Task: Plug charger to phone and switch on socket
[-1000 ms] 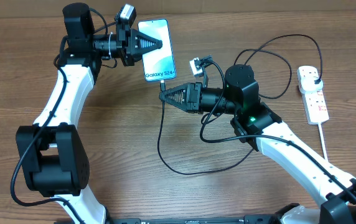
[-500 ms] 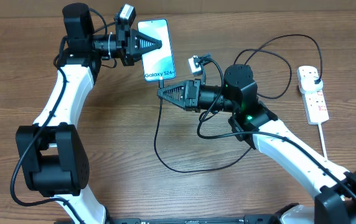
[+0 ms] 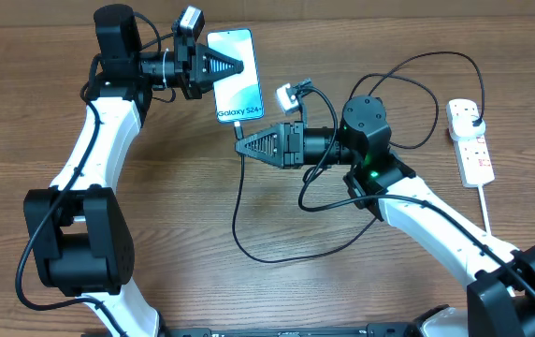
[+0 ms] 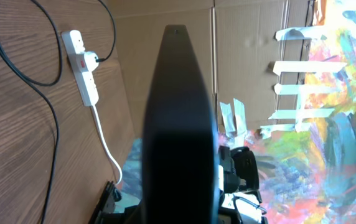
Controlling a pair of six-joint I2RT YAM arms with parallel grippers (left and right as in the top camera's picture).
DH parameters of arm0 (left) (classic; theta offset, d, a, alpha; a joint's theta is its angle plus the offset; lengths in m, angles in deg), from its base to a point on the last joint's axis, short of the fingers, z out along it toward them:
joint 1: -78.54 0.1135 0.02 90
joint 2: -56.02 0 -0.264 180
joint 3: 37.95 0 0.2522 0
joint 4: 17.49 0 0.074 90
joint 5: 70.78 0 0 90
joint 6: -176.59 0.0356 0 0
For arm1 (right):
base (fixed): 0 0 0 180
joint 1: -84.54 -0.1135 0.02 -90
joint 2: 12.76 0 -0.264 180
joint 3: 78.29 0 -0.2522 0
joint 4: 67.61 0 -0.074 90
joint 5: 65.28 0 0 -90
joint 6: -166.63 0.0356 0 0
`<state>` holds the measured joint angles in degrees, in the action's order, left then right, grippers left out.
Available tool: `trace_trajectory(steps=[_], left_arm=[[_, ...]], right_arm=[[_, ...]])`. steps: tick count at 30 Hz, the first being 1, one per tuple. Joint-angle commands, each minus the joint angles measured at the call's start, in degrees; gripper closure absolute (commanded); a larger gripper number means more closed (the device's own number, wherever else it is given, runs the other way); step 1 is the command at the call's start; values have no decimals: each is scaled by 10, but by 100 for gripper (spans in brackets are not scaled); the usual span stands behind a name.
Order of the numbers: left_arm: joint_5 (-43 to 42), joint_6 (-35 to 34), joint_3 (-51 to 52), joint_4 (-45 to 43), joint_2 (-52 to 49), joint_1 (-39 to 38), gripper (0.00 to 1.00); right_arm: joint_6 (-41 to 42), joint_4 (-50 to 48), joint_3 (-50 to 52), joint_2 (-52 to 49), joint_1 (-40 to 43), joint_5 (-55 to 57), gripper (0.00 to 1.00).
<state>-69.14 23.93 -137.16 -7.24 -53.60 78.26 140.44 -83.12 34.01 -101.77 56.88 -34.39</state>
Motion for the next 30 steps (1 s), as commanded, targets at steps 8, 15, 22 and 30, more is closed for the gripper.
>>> trace_trajectory(steps=[8,15,22,30], left_arm=[[-21,5,-6,-4,9,-1,96],[-19,5,-6,-4,9,-2,96],[-10,-4,-6,-4,9,-13,96],[0,-4,-6,-4,9,-18,96]], right_arm=[[-39,-7,33,0,18,12,96],[-37,-15,33,0,18,21,96],[-25,-20,33,0,17,28,96],[-23,-19,33,0,17,29,96]])
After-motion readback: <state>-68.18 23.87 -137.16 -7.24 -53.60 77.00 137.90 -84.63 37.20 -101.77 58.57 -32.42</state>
